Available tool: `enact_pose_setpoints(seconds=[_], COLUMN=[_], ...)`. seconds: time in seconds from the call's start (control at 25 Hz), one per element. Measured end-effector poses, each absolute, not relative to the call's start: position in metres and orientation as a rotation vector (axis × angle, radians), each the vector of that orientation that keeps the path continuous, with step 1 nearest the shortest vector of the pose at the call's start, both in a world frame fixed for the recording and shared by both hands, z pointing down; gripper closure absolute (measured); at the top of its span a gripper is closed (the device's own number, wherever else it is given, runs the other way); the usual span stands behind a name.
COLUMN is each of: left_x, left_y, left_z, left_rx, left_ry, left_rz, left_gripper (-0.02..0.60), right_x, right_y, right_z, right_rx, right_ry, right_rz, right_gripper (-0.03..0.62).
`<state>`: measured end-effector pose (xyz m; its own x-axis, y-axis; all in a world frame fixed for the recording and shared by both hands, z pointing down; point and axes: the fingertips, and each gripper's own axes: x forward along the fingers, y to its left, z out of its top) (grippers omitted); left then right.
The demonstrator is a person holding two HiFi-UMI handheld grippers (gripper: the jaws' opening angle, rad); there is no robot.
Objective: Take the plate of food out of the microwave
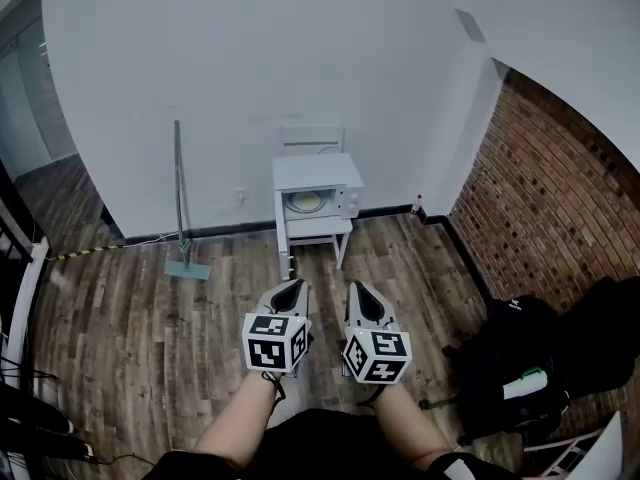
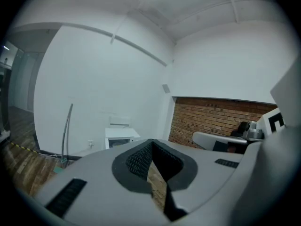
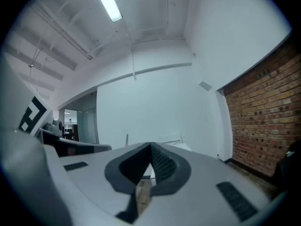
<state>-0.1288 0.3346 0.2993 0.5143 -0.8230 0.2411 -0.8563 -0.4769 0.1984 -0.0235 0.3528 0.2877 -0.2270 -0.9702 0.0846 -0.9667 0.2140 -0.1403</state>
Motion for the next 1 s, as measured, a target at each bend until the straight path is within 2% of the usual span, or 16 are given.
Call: enact_pose_setpoints(seconds=[0.24,0.48,1.0], left_x=[-0.132,-0.109,-0.061], left_y=[0.322,0.287,0.118], left_z=[0.313,0.321,0.299], left_rx=[2.456,2.447,2.387], left_ry=[-1.332,-1.302,-1.415], left_rz=[0.174,0.168,0.087], left_gripper=[0.583,0.583,0.583], right_x=[-0.029,-0.001,0.057], right_y=[0.351,0.317,0.129], right_z=[0.301,0.308,0.295], right_rx=[-2.04,-2.095,-1.933], right_ry=[2.43,2.409,2.478], right_rz=[-0.253,-0.263,-0.269], right_gripper=[0.588,0.588,0.588])
